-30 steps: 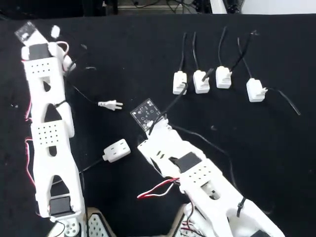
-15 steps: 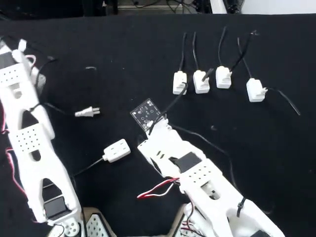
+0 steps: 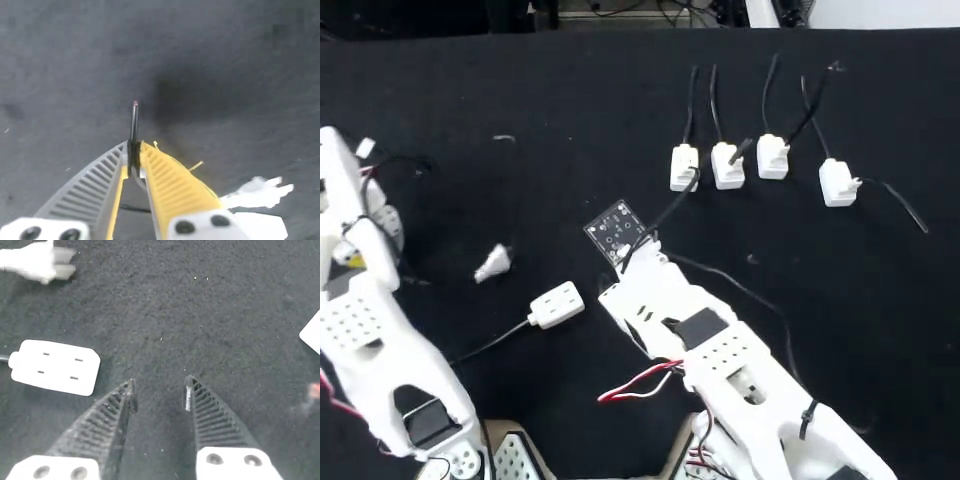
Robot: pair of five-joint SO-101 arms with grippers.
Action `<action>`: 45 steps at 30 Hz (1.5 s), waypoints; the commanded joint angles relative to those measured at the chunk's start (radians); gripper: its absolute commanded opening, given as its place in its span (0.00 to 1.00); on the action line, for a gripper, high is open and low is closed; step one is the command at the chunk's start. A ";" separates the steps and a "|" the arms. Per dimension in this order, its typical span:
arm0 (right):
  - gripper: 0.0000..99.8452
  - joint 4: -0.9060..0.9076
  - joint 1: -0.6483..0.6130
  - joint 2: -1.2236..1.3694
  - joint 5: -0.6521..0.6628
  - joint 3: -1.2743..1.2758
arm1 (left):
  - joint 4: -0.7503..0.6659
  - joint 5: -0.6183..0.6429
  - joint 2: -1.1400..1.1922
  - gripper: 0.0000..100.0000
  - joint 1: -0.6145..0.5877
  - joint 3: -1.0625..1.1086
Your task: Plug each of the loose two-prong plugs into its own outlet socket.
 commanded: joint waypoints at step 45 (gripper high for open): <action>0.15 -0.021 -0.009 -0.036 -0.002 -0.004 | -0.324 -0.902 -0.644 0.25 0.249 0.891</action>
